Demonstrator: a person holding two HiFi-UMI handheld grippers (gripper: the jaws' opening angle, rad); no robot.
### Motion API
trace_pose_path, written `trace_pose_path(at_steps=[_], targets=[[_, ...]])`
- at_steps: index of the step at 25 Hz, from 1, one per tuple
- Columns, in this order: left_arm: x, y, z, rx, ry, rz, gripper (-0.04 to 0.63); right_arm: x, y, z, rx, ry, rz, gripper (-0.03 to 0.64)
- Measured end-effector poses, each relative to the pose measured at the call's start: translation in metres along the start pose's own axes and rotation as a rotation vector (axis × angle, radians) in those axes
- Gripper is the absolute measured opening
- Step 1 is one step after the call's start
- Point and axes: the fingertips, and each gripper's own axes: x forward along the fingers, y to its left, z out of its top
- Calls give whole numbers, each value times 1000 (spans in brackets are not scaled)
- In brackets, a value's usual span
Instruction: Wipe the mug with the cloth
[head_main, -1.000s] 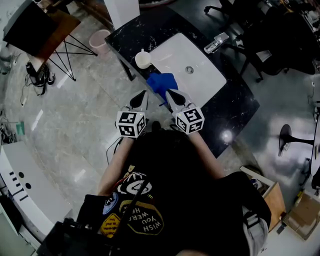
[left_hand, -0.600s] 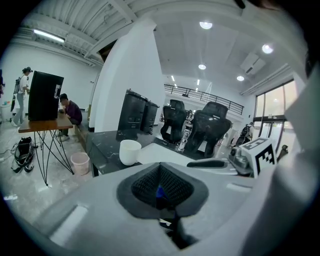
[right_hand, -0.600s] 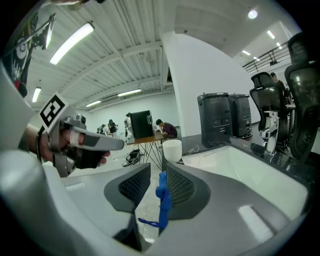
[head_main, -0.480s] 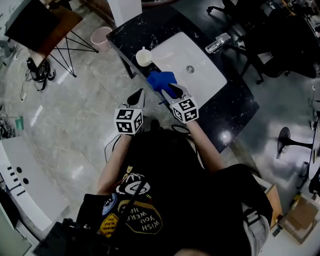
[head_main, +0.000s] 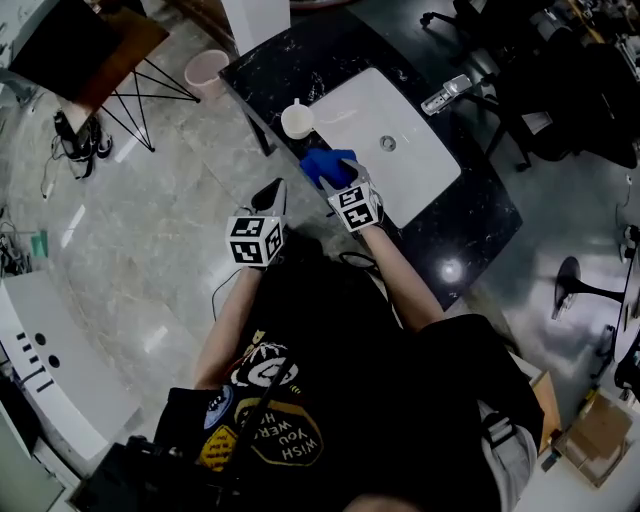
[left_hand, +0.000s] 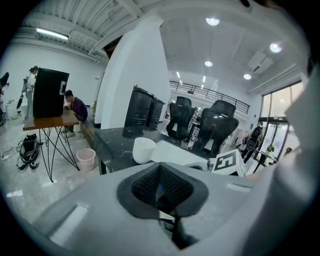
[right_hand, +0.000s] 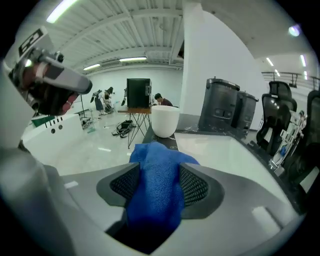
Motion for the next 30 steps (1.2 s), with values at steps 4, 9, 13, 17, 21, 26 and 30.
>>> trace_pose_path(at_steps=[4, 9, 13, 17, 21, 26, 30], targets=[[16, 10, 5, 1, 28, -34, 3, 0, -4, 4, -62, 13, -65, 139], [39, 34, 21, -5, 41, -60, 3, 4, -18, 2, 75, -4, -40, 109], [60, 52, 33, -27, 42, -87, 3, 10, -60, 45, 225, -89, -89, 104], [94, 71, 39, -55, 61, -117, 3, 26, -88, 87, 232, -130, -131, 106], [133, 85, 48, -130, 59, -141, 3, 33, -80, 89, 183, -98, -124, 106], [145, 88, 56, -220, 24, -193, 3, 18, -34, 72, 95, -72, -48, 106], [139, 84, 50, -214, 38, -207, 3, -2, -22, 70, 62, -107, -8, 106]])
